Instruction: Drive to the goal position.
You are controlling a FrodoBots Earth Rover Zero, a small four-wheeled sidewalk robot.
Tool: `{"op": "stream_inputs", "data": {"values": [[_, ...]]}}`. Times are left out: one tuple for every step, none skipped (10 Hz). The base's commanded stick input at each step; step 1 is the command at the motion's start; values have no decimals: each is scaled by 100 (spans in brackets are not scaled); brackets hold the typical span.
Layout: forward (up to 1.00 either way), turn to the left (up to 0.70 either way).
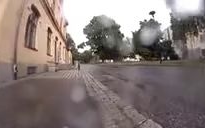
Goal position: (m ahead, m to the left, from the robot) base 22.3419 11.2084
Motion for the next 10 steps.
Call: {"op": "stream_inputs", "data": {"values": [[85, 0], [85, 0], [85, 0], [85, 0], [85, 0], [85, 0], [85, 0], [85, 0], [85, 0], [85, 0]]}}
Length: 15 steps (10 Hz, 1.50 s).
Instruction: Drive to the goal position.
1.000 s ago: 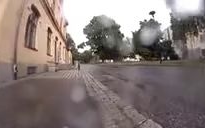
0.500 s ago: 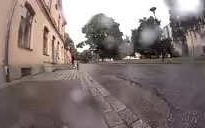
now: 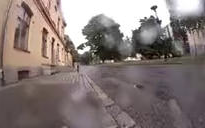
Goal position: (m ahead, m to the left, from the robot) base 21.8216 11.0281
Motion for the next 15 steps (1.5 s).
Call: {"op": "stream_inputs", "data": {"values": [[85, 0], [85, 0], [85, 0], [85, 0], [85, 0], [85, 0], [85, 0], [85, 0], [85, 0], [85, 0], [85, 0], [85, 0], [85, 0], [85, 0], [85, 0]]}}
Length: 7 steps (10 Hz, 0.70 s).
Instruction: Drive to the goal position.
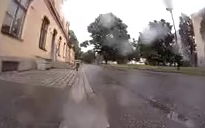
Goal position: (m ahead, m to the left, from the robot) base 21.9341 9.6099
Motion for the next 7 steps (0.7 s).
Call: {"op": "stream_inputs", "data": {"values": [[85, 0], [85, 0], [85, 0], [85, 0], [85, 0], [85, 0], [85, 0]]}}
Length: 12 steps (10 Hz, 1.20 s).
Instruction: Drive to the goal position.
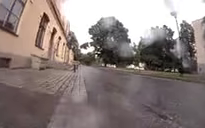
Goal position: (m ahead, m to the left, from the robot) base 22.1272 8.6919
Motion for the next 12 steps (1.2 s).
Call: {"op": "stream_inputs", "data": {"values": [[85, 0], [85, 0], [85, 0], [85, 0], [85, 0], [85, 0], [85, 0], [85, 0], [85, 0], [85, 0], [85, 0], [85, 0]]}}
